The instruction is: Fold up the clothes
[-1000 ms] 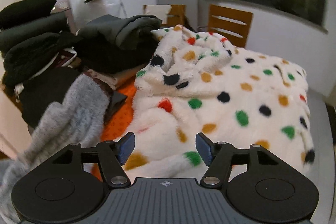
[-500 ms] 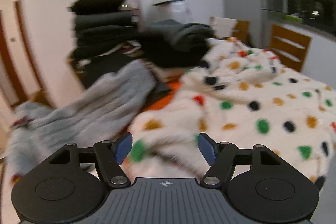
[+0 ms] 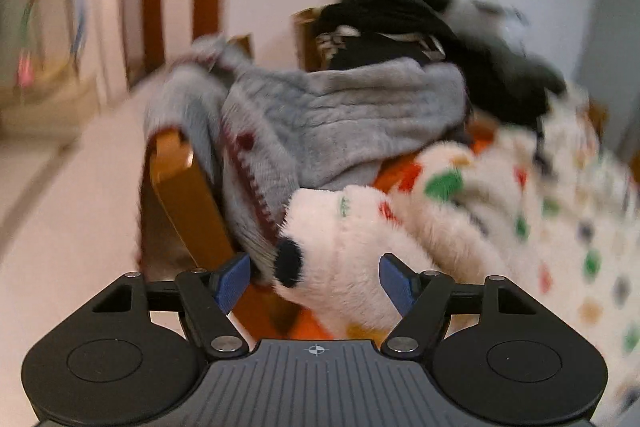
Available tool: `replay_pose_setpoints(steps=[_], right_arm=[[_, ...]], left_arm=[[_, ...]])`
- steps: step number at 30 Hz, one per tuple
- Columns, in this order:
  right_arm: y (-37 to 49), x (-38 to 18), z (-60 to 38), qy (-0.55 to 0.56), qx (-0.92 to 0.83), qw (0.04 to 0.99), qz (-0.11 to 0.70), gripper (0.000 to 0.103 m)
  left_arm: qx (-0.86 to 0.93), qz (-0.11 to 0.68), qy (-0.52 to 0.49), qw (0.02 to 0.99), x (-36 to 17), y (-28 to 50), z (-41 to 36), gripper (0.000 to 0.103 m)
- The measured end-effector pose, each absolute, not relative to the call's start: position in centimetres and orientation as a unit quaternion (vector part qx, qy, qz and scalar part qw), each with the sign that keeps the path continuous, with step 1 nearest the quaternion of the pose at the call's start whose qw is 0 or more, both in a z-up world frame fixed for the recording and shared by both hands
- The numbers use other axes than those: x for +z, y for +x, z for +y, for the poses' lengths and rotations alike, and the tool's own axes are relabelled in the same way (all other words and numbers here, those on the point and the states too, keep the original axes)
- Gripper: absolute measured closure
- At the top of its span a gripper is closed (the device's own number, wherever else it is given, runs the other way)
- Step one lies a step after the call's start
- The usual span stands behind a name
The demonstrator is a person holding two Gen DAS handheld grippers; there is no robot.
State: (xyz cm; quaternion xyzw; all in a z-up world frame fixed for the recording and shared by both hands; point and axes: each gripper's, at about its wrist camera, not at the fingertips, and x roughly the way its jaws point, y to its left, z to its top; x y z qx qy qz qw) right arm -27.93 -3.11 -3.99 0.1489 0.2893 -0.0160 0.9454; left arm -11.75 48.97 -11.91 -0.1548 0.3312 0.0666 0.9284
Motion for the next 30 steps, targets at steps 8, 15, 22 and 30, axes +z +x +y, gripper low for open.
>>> replay_pose_setpoints(steps=[8, 15, 22, 30], right_arm=[[-26.2, -3.4, 0.1, 0.134, -0.011, 0.948, 0.29, 0.04], [-25.2, -3.4, 1.9, 0.126, -0.013, 0.947, 0.295, 0.04], [-24.2, -3.9, 3.1, 0.121, -0.007, 0.945, 0.302, 0.04], [-20.5, -4.4, 5.1, 0.109, 0.04, 0.943, 0.312, 0.04]], left_arm=[[0.09, 0.347, -0.342, 0.869, -15.8, -10.4, 51.3, 0.029], [0.089, 0.333, -0.457, 0.82, -19.0, -9.4, 52.2, 0.031], [0.054, 0.306, -0.475, 0.823, -18.0, -9.3, 52.8, 0.082], [0.017, 0.169, -0.373, 0.912, -6.3, -11.2, 53.2, 0.083]])
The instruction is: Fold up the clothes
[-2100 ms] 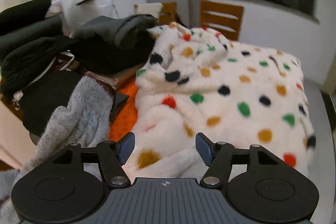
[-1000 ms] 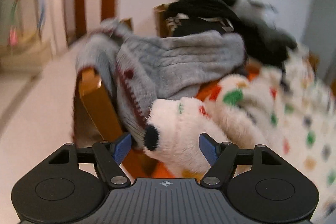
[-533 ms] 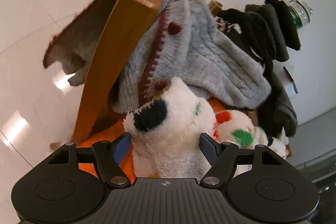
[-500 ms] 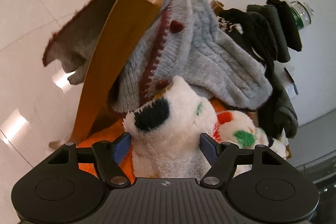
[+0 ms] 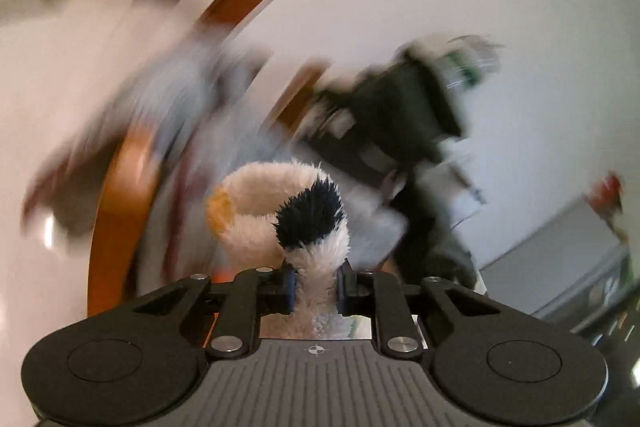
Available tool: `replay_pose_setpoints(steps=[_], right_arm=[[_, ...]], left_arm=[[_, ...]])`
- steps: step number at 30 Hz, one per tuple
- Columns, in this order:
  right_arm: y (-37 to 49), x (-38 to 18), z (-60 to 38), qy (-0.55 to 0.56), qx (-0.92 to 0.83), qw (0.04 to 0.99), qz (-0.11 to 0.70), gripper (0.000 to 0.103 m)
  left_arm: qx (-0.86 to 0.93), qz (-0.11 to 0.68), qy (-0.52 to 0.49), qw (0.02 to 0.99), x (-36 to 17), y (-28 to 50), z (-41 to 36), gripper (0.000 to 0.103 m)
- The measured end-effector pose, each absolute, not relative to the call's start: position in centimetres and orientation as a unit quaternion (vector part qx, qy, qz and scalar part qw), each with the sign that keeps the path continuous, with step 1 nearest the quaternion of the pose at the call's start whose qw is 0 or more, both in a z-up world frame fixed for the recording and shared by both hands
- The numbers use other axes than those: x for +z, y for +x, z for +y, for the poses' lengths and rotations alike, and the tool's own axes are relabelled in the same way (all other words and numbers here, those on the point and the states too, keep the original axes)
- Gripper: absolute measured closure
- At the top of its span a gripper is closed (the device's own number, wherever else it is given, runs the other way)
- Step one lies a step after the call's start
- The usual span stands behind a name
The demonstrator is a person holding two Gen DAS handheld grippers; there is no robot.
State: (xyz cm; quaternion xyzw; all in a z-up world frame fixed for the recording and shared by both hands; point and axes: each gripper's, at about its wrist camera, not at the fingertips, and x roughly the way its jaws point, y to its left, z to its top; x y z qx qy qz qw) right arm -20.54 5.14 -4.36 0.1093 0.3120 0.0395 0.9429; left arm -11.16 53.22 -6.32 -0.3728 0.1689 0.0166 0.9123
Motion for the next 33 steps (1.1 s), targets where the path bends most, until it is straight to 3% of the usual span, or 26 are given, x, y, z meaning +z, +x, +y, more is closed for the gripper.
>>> replay_pose_setpoints(steps=[6, 14, 25, 33], right_arm=[[-17.4, -3.8, 7.5, 0.1, 0.073, 0.947, 0.297, 0.04], [-15.0, -2.0, 9.0, 0.088, 0.081, 0.956, 0.269, 0.04], [-12.9, -1.9, 1.6, 0.075, 0.073, 0.957, 0.272, 0.04], [-11.3, -2.7, -9.9, 0.074, 0.106, 0.952, 0.277, 0.04]], left_arm=[[0.141, 0.057, -0.303, 0.941, -0.1, -11.9, 56.6, 0.083], [0.177, 0.017, -0.252, 0.951, 1.7, -10.5, 56.1, 0.083], [0.012, -0.02, -0.142, 0.99, 4.9, -10.8, 41.4, 0.083], [-0.176, 0.042, -0.101, 0.978, 2.9, -11.7, 24.4, 0.083]])
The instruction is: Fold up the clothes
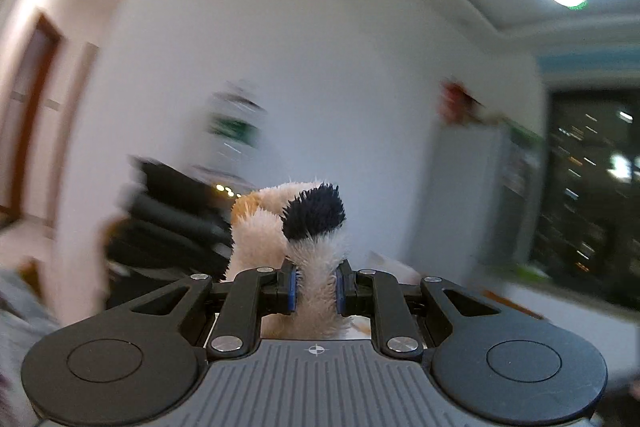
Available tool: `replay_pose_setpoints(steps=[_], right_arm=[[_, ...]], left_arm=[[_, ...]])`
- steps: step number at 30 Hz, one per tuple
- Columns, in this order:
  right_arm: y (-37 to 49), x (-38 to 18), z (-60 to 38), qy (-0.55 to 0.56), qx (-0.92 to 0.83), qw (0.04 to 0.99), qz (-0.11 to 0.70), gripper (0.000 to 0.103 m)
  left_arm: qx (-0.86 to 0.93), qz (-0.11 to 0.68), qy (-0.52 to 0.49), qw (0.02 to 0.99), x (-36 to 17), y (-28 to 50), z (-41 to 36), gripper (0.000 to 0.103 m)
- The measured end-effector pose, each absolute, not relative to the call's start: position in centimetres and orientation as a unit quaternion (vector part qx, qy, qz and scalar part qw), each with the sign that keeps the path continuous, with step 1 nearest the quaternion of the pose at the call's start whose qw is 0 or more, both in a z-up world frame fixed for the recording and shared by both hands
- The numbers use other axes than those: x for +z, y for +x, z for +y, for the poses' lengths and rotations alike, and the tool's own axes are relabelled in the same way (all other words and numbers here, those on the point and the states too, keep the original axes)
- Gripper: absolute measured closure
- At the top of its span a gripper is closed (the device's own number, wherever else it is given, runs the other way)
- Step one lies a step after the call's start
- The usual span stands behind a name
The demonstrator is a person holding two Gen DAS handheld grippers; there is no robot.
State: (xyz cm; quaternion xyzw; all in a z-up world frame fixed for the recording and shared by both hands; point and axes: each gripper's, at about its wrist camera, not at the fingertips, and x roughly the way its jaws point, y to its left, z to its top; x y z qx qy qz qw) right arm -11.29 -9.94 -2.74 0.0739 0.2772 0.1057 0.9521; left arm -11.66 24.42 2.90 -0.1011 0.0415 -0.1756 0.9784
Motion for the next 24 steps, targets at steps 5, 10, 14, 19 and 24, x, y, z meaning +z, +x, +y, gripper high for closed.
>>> replay_pose_setpoints(steps=[5, 10, 14, 19, 24], right_arm=[[-10.4, -3.6, -16.0, 0.059, 0.14, 0.944, 0.291, 0.04], [-10.7, -4.0, -18.8, 0.074, 0.201, 0.925, 0.313, 0.038], [-11.4, -4.9, -19.5, 0.102, 0.235, 0.907, 0.335, 0.034], [-12.6, -6.3, -18.5, 0.123, 0.262, 0.888, 0.357, 0.033], [-13.2, -9.6, -16.8, 0.144, 0.275, 0.864, 0.396, 0.033]], left_arm=[[-0.259, 0.108, -0.061, 0.958, -0.8, -14.1, 15.8, 0.083], [-0.289, 0.185, -0.028, 0.939, -5.3, -16.9, 11.5, 0.083], [-0.29, 0.228, -0.012, 0.929, -8.3, -17.4, 9.3, 0.075], [-0.298, 0.272, -0.01, 0.915, -11.0, -18.9, 9.0, 0.053], [-0.264, 0.302, -0.021, 0.916, -11.7, -23.5, 11.2, 0.045]])
